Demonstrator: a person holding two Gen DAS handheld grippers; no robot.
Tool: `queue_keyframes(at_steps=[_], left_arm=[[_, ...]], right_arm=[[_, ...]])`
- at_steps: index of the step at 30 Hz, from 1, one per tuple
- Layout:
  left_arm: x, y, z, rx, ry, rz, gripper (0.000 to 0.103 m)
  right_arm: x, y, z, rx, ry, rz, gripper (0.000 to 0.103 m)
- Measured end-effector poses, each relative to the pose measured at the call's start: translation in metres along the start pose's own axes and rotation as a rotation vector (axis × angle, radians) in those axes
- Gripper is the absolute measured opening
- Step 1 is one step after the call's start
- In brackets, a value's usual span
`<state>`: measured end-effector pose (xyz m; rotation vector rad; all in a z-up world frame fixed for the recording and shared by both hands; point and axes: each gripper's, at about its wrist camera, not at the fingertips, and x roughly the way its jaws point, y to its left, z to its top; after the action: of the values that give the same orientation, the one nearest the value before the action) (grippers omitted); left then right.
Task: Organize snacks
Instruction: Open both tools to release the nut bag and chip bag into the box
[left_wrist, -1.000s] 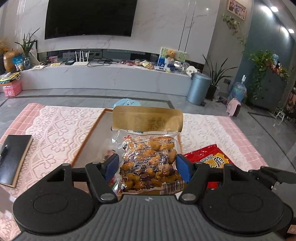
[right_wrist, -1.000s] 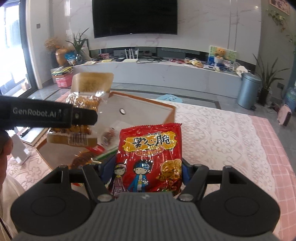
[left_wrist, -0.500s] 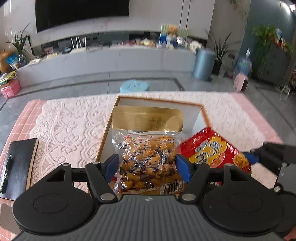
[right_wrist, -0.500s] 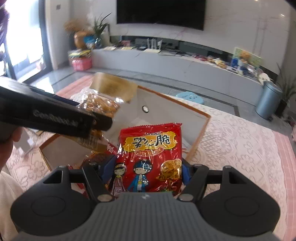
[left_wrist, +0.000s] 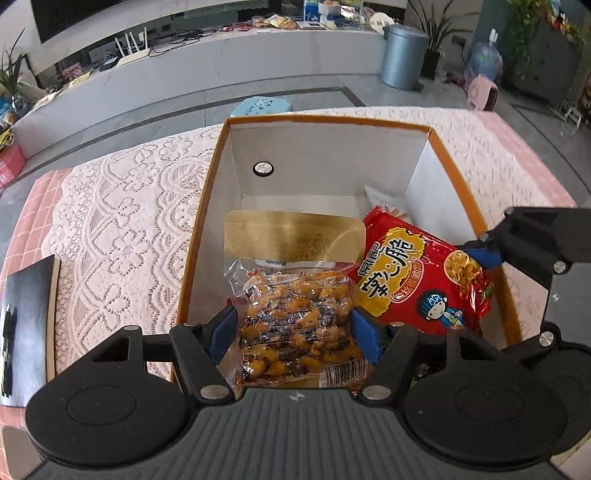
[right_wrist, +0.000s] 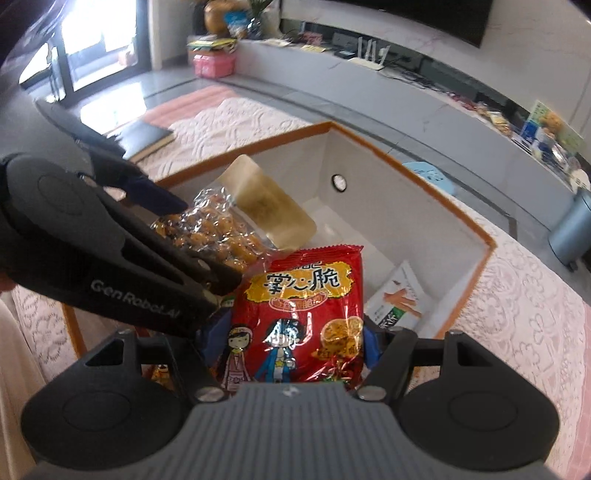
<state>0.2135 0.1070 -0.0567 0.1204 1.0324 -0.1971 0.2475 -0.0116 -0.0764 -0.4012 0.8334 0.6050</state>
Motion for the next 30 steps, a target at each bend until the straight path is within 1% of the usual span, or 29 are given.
queue_keyframes(at_steps=[5,10,14,17,19,24,28,30], left_arm=[[0.007,-0.001,0.004,0.013,0.040,0.010,0.077],[0.013,0.003,0.004,0.012,0.077,0.021,0.077],[0.014,0.001,0.005,0.032,0.085,0.039,0.078],[0.015,-0.002,0.006,0.042,0.084,0.054,0.078],[0.015,-0.002,0.006,0.040,0.083,0.056,0.079],[0.012,0.001,0.005,0.035,0.058,0.065,0.081],[0.006,0.002,0.004,0.033,0.038,0.064,0.085],[0.001,0.001,0.004,0.033,0.011,0.072,0.085]], right_arm=[[0.014,0.002,0.000,-0.051,0.028,0.016,0.067],[0.017,0.005,-0.002,-0.091,0.043,0.020,0.067],[0.021,0.007,-0.003,-0.088,0.061,0.018,0.068],[0.022,0.007,-0.003,-0.079,0.063,0.009,0.068],[0.021,0.007,-0.004,-0.073,0.060,0.009,0.072],[0.016,0.006,-0.004,-0.062,0.053,-0.005,0.075],[0.009,0.006,-0.003,-0.048,0.032,-0.014,0.085],[0.005,0.007,-0.002,-0.049,0.015,-0.017,0.085]])
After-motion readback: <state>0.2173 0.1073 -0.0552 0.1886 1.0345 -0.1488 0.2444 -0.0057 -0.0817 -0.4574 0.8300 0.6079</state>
